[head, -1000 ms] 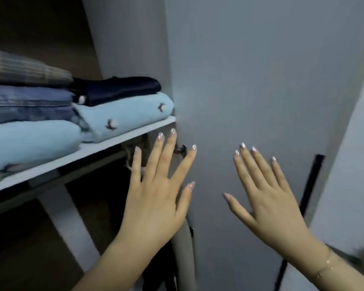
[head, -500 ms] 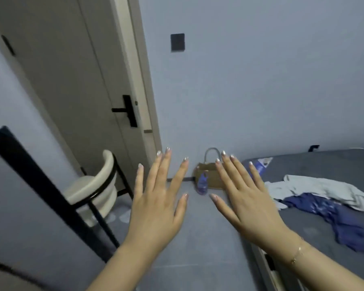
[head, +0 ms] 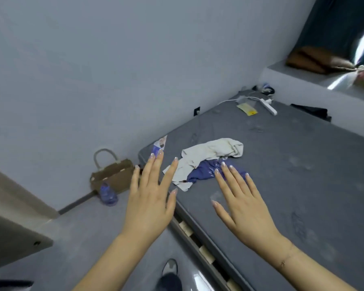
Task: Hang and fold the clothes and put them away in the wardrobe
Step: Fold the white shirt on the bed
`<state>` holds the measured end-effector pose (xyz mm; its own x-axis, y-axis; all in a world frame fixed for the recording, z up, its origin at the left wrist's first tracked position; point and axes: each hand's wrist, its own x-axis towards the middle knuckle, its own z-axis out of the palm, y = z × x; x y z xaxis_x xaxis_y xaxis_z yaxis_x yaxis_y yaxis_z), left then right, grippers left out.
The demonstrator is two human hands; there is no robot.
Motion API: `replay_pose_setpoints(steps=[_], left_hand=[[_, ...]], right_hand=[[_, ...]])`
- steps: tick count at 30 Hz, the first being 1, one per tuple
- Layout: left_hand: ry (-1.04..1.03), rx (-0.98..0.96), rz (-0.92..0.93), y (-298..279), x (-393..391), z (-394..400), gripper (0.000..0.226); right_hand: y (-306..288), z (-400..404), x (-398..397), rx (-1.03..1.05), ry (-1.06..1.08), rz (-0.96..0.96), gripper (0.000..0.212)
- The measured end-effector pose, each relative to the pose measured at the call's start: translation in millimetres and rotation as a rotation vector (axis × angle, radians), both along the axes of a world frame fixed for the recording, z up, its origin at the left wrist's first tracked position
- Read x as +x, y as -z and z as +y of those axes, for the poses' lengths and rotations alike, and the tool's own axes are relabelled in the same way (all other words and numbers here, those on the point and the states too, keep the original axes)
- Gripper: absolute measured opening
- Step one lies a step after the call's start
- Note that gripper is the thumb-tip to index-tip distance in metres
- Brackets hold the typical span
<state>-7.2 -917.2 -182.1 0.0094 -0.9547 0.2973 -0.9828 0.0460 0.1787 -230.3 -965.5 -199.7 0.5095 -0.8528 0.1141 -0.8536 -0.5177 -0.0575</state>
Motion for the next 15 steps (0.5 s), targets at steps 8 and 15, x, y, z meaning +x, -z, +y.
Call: replay_pose_setpoints(steps=[8,15], left_hand=[[0.272,0.232,0.002,97.6,0.4,-196.5,0.074],[0.350,0.393,-0.021,207.1,-23.6,-310.9,0.071]], right_hand=[[79.0,-129.5,-4.7,0.164,0.313,-0.035,0.067],[174.8,-203.7,-32.3,0.334,0.458,-0.055,0.065]])
